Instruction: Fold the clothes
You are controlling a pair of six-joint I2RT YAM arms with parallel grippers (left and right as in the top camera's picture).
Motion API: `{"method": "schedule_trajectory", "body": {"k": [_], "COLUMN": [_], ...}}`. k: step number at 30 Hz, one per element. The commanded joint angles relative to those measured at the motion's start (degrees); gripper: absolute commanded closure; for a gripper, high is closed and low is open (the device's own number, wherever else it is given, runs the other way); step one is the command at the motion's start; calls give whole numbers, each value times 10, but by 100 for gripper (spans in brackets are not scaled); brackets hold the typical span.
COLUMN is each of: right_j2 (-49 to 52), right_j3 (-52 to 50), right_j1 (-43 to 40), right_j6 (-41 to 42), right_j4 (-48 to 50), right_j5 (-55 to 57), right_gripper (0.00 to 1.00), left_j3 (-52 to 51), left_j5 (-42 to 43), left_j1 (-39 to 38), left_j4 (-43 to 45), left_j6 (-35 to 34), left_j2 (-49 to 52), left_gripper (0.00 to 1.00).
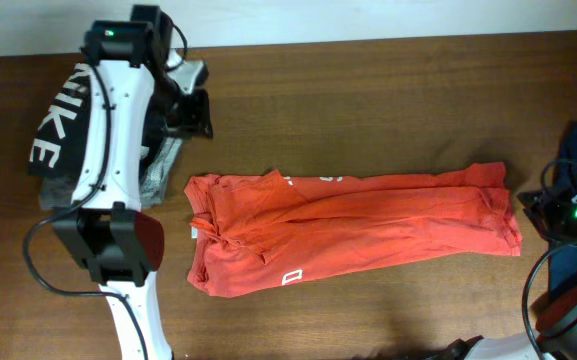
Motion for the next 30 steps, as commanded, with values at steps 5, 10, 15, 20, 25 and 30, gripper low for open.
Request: {"method": "schedule_trajectory", "body": {"k": [5, 10, 15, 20, 25, 30], "right_j2": [-7, -7, -7, -7, -7, -7], "right_j3": [6, 6, 6, 6, 6, 6], "right_j1": [-1, 0, 0, 0, 0, 0], "right_j6": [-4, -4, -4, -4, -4, 1], "right_j4": [-10, -10, -17, -19, -19, -19], "right_j5": [14, 13, 14, 14, 14, 14], "right_gripper": [69, 69, 69, 69, 69, 69], "left_j3": [-192, -287, -372, -446, -493, -485], "left_j5": [-5, 2, 27, -23, -141, -150], "left_j1": [-38, -44, -49, -49, -49, -48], "left_j4": [77, 144, 187, 293, 430, 529], "left_j6": [-8, -8, -8, -20, -62, -61], "left_j2": [-10, -10, -10, -10, -9, -9], "left_gripper": [99, 99, 100, 99, 100, 99]}}
